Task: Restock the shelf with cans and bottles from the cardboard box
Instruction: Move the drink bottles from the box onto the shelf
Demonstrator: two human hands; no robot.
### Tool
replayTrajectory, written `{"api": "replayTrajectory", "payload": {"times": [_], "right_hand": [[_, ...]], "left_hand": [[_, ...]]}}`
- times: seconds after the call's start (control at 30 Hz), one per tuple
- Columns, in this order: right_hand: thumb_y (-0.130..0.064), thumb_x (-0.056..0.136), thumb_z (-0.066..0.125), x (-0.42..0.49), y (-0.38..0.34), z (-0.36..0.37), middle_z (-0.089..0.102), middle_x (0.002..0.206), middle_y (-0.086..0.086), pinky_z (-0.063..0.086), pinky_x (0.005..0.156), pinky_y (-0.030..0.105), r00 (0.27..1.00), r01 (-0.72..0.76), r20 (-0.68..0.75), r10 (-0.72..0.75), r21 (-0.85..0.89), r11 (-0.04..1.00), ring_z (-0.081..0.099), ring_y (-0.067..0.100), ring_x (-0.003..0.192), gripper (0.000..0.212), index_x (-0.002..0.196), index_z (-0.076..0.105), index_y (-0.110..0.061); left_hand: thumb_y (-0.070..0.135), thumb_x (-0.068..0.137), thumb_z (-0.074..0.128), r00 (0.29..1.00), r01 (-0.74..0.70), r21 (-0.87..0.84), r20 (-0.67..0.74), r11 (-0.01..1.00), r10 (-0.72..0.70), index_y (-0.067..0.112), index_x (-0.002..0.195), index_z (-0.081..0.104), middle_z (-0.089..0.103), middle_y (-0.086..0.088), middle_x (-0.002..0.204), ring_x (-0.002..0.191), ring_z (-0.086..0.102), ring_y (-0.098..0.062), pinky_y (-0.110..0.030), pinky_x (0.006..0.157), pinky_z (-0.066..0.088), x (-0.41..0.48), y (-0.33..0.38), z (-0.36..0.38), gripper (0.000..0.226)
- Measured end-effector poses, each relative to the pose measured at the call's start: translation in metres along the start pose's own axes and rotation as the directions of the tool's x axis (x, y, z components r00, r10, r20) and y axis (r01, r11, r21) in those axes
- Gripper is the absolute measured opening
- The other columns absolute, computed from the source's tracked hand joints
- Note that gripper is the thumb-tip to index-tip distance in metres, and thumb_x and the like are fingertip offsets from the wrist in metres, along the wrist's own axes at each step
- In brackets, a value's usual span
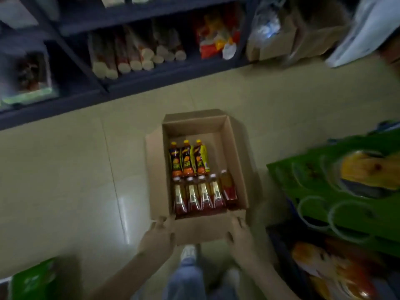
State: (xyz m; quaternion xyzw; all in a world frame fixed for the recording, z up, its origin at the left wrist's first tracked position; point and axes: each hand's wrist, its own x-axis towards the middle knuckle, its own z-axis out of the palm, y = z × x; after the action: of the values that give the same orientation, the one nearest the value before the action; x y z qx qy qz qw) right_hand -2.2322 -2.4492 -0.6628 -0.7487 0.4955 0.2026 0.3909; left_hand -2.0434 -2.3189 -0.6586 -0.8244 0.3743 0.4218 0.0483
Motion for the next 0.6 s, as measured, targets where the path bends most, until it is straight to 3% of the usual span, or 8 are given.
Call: {"api": "replayTrajectory", "payload": {"times": [0.07,0.17,0.3,0.43,0.5,0.6], "right_hand": [[-0.017,0.096,0.050,0.048,0.023,0.035,0.035,0.150,0.008,0.032,0.105,0.028,0.998,-0.037,0.046,0.037,0.011,0.999,0.039,0.021,0.132,0.062,0.151,0.020,-0.015],[-0.021,0.097,0.049,0.112,0.048,0.076,0.027,0.151,0.001,0.035,0.099,0.024,0.992,-0.038,0.115,0.046,-0.071,0.997,0.040,0.013,0.126,0.070,0.153,0.008,-0.026],[-0.021,0.094,0.054,0.182,0.068,0.120,0.022,0.149,-0.005,0.033,0.107,0.025,0.982,0.060,0.185,-0.025,-0.186,0.981,0.034,0.010,0.128,0.084,0.151,-0.006,-0.036],[-0.018,0.097,0.044,0.232,0.089,0.148,0.034,0.141,0.000,0.036,0.098,0.024,0.981,0.143,0.164,-0.106,-0.231,0.963,0.039,0.014,0.119,0.072,0.152,0.000,-0.032],[-0.023,0.098,0.040,0.249,0.095,0.156,0.036,0.140,0.002,0.032,0.101,0.028,0.976,0.191,0.157,-0.151,-0.282,0.940,0.038,0.017,0.121,0.067,0.153,0.002,-0.030],[-0.028,0.100,0.037,0.266,0.098,0.159,0.038,0.140,0.002,0.029,0.105,0.031,0.976,0.205,0.128,-0.175,-0.288,0.935,0.036,0.017,0.124,0.062,0.153,0.006,-0.029]], "left_hand": [[0.024,0.097,0.040,0.999,0.020,0.100,0.048,0.995,-0.025,0.028,0.149,0.017,0.029,-0.005,0.149,0.129,0.040,-0.022,-0.033,0.103,0.042,0.057,-0.006,0.031,0.057],[0.023,0.098,0.039,0.988,0.078,0.195,0.118,0.978,-0.103,0.023,0.150,0.016,0.025,-0.011,0.151,0.132,0.035,-0.028,-0.038,0.105,0.039,0.140,-0.013,0.080,0.057],[0.017,0.096,0.047,0.974,0.213,0.045,0.069,0.976,-0.215,0.013,0.153,0.000,0.019,-0.014,0.152,0.137,0.028,-0.032,-0.041,0.110,0.033,0.228,-0.023,0.150,0.074],[0.025,0.090,0.061,0.921,0.387,-0.135,0.106,0.912,-0.375,0.002,0.149,-0.012,0.009,-0.022,0.151,0.138,0.020,-0.038,-0.044,0.114,0.022,0.287,-0.025,0.190,0.096],[0.033,0.086,0.067,0.882,0.471,-0.152,0.096,0.869,-0.462,0.003,0.148,-0.015,0.007,-0.024,0.149,0.137,0.020,-0.040,-0.045,0.113,0.025,0.300,-0.018,0.200,0.107],[0.036,0.086,0.066,0.863,0.494,-0.202,-0.001,0.846,-0.505,0.013,0.150,-0.008,0.013,-0.024,0.147,0.133,0.027,-0.041,-0.047,0.108,0.031,0.309,-0.012,0.207,0.101]]}}
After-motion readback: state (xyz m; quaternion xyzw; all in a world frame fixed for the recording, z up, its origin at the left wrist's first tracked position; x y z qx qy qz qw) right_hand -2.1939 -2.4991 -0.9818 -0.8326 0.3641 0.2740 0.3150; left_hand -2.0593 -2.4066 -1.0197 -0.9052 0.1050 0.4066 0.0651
